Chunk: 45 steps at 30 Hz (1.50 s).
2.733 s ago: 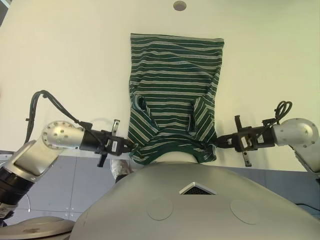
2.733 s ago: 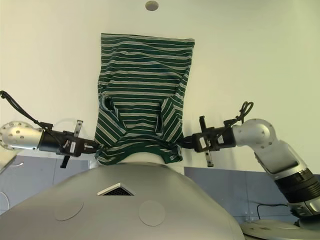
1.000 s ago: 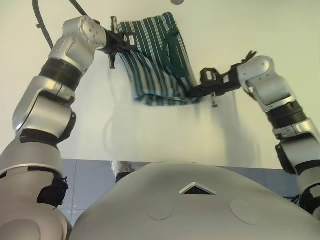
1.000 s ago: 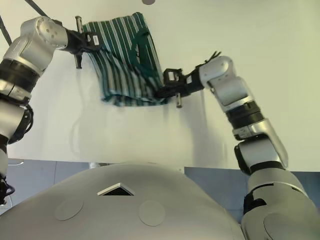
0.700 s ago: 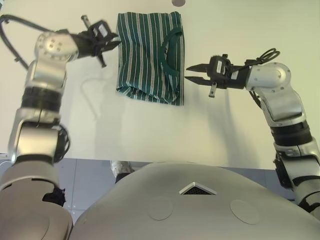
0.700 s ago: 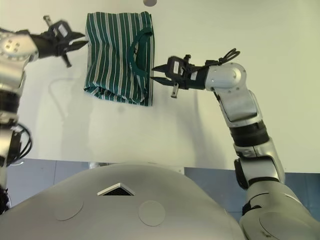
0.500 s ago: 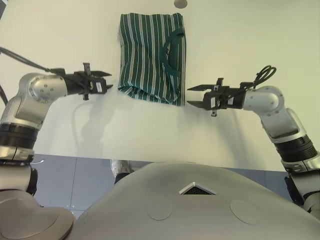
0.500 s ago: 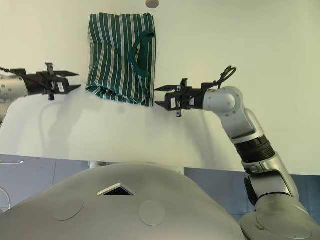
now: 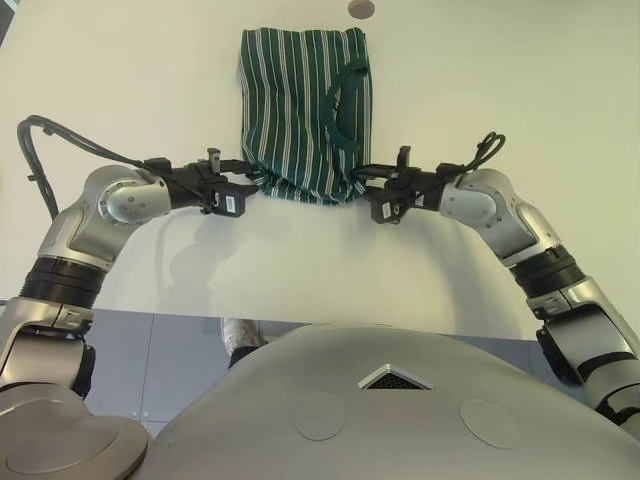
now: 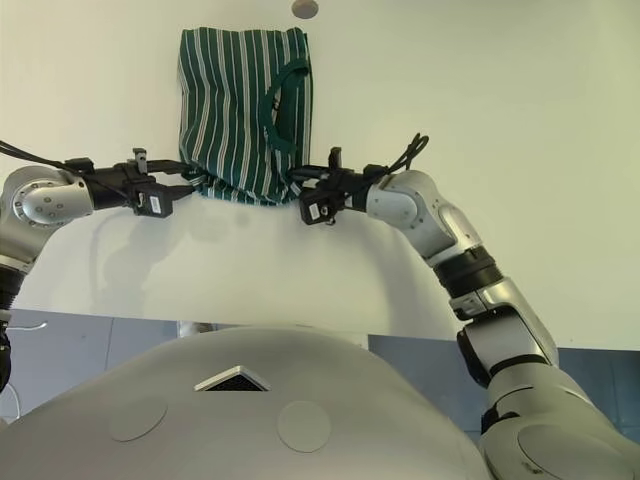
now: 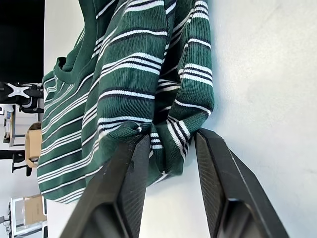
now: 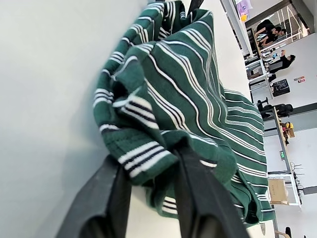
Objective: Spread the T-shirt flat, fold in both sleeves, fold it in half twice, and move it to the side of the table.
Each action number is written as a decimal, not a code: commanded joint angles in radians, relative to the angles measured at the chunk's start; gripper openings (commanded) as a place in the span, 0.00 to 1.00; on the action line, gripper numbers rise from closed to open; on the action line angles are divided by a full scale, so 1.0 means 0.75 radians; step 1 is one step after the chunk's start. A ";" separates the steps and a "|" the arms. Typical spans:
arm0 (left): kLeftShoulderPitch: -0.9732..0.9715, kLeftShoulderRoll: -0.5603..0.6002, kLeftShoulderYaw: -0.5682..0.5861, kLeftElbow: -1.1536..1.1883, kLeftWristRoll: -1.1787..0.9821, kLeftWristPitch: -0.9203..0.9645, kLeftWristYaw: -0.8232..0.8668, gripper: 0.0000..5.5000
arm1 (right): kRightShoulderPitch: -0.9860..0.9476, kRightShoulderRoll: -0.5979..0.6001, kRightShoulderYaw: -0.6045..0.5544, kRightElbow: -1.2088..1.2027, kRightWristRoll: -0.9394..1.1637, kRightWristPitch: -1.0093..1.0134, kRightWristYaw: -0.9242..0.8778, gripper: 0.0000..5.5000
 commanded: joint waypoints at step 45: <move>-0.251 -0.454 0.541 -0.034 -0.757 1.593 0.432 0.14 | -0.400 0.534 -0.184 0.451 0.738 1.365 0.030 0.01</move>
